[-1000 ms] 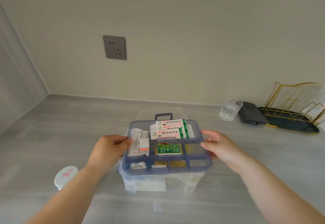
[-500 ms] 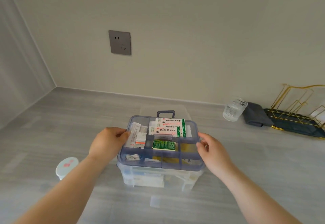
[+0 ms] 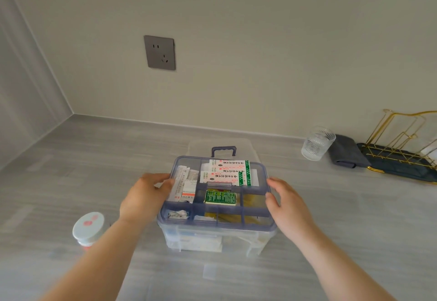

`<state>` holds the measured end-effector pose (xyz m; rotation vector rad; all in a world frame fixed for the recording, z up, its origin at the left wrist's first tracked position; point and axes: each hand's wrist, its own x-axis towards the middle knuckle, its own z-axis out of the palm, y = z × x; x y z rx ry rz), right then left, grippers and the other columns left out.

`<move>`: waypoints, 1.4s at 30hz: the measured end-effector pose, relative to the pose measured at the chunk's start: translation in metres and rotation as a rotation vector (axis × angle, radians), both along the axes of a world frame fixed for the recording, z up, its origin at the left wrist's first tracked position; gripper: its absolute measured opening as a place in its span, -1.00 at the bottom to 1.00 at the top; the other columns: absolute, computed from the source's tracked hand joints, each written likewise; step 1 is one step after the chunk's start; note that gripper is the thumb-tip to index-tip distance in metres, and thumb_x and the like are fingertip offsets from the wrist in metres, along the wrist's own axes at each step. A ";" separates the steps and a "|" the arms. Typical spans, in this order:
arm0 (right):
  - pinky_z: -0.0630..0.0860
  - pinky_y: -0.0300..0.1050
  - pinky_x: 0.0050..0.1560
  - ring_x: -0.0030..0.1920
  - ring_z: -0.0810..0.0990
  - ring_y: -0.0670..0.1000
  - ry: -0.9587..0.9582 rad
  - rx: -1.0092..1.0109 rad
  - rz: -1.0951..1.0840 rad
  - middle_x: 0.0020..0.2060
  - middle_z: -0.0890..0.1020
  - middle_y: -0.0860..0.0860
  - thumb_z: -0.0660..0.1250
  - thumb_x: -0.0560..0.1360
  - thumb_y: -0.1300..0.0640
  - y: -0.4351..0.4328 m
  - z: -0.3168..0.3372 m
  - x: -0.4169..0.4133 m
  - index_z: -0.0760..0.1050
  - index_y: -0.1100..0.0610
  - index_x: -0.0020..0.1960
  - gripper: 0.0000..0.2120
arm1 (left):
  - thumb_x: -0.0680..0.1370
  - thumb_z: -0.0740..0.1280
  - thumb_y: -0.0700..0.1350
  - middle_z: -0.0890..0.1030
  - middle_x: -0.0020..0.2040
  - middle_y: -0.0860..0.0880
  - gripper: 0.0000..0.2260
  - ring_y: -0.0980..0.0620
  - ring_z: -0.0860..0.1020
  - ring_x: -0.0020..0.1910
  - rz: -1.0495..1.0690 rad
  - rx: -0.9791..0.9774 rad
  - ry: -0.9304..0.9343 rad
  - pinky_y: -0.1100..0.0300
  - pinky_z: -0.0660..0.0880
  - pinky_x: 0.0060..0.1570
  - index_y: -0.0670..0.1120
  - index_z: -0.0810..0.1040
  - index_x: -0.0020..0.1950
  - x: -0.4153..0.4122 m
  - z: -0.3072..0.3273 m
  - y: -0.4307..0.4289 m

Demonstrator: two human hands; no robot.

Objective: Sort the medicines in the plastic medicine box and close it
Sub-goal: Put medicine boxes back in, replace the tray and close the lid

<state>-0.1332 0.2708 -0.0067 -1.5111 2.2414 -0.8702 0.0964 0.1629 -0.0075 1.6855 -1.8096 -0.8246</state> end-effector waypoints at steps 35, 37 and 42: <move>0.36 -0.12 0.16 0.22 0.47 0.06 0.125 0.129 0.063 0.15 0.60 0.04 0.23 0.48 -0.01 -0.036 0.033 -0.029 0.55 0.12 0.09 -0.71 | 0.08 -0.47 0.50 -0.08 0.53 0.07 -0.01 0.07 -0.14 0.49 -0.541 -0.208 -0.630 0.10 -0.12 0.45 0.16 -0.08 0.45 -0.036 0.001 -0.013; 0.36 -0.14 0.13 0.19 0.49 0.07 0.082 0.092 0.083 0.15 0.60 0.08 0.23 0.49 0.06 -0.072 0.040 -0.041 0.56 0.14 0.07 -0.75 | 0.10 -0.44 0.49 -0.09 0.53 0.08 -0.05 0.09 -0.16 0.48 -0.537 -0.207 -0.617 0.11 -0.13 0.44 0.17 -0.09 0.44 -0.036 0.001 -0.014; 0.24 -0.08 0.34 0.37 0.29 0.11 0.288 0.392 0.352 0.39 0.36 0.08 0.15 0.51 0.23 -0.173 0.014 -0.054 0.32 0.11 0.33 -0.62 | 0.11 -0.40 0.48 -0.15 0.52 0.10 -0.10 0.14 -0.22 0.46 -0.533 -0.191 -0.616 0.13 -0.14 0.43 0.21 -0.15 0.44 -0.037 0.000 -0.014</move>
